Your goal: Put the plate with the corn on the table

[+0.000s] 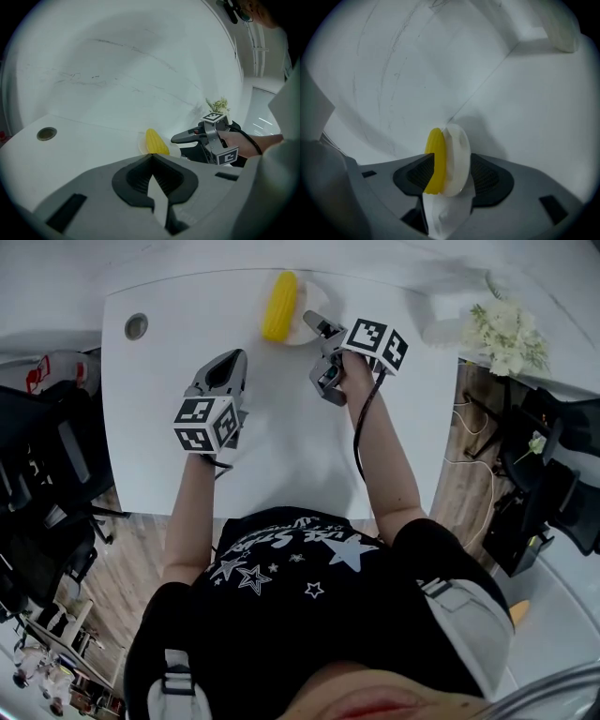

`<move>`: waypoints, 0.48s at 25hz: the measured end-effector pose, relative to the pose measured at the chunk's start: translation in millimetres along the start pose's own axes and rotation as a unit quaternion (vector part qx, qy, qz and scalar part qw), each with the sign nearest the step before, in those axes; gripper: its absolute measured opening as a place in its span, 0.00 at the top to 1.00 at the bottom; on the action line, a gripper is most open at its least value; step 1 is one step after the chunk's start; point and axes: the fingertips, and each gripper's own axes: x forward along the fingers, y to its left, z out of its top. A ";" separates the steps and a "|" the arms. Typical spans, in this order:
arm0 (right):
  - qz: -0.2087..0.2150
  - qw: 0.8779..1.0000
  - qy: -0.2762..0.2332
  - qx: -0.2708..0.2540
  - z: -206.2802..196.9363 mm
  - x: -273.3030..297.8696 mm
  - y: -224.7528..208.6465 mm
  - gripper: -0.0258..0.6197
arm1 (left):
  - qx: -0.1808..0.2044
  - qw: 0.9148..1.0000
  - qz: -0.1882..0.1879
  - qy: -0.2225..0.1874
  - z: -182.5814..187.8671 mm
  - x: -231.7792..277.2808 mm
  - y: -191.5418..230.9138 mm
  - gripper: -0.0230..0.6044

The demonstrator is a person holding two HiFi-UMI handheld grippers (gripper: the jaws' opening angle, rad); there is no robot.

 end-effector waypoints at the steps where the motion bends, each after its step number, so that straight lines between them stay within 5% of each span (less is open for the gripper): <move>1: -0.014 1.000 -0.001 -0.009 0.7 -0.7 -2.5 0.61 | -0.001 1.000 -0.001 0.000 0.0 -1.3 -0.7 0.95; 4: -0.042 0.998 -0.003 -0.041 3.6 -3.2 -5.6 0.59 | -0.002 1.000 -0.003 -0.001 0.8 -5.5 -2.2 0.95; 12: -0.026 0.999 -0.013 -0.040 1.9 -18.7 1.5 0.59 | -0.007 1.000 0.000 -0.011 4.9 -21.4 -3.6 0.95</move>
